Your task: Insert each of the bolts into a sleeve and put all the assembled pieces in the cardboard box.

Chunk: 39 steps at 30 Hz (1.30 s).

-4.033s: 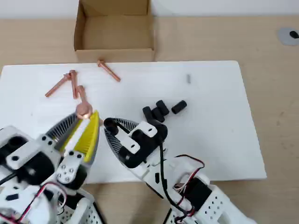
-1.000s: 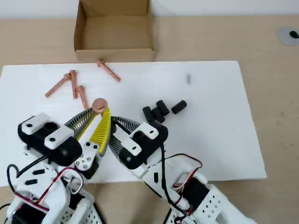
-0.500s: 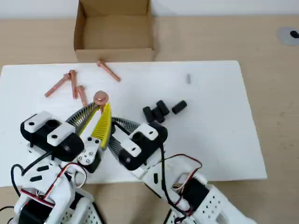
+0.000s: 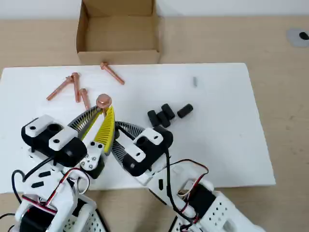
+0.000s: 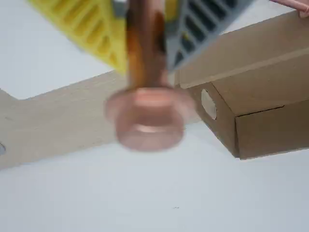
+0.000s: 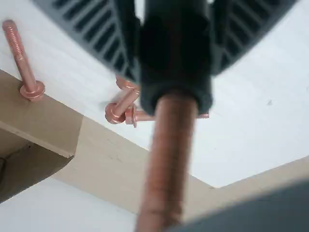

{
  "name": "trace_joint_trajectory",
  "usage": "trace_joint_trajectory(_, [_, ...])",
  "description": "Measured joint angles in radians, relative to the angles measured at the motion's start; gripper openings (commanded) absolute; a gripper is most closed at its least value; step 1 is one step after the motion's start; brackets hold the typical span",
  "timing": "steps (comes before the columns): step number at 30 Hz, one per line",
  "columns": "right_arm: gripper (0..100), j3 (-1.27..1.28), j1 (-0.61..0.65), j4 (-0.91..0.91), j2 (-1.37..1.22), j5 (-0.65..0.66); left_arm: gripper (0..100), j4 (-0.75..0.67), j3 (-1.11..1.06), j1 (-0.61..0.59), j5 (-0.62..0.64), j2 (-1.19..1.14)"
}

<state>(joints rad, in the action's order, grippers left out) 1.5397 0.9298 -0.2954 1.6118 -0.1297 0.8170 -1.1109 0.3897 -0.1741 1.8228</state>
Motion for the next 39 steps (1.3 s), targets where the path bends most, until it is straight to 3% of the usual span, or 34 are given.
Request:
trace_joint_trajectory(7, [0.9,-0.008,-0.049,0.003,0.003,0.000,1,-0.005,-0.005,-0.118,-0.003,-0.002])
trace_joint_trajectory(12, [0.9,-0.008,-0.054,0.003,0.005,0.000,1,-0.006,-0.006,-0.132,-0.003,-0.002])
trace_joint_trajectory(23, [0.9,-0.008,-0.054,0.003,0.005,0.000,1,-0.120,-0.006,-0.135,0.120,-0.002])
trace_joint_trajectory(33, [0.9,-0.008,-0.038,0.003,0.005,-0.054,1,-0.124,-0.015,-0.133,0.218,-0.002])
trace_joint_trajectory(39, [0.9,-0.008,-0.032,0.003,0.005,-0.054,1,-0.124,-0.015,-0.029,0.230,-0.002])
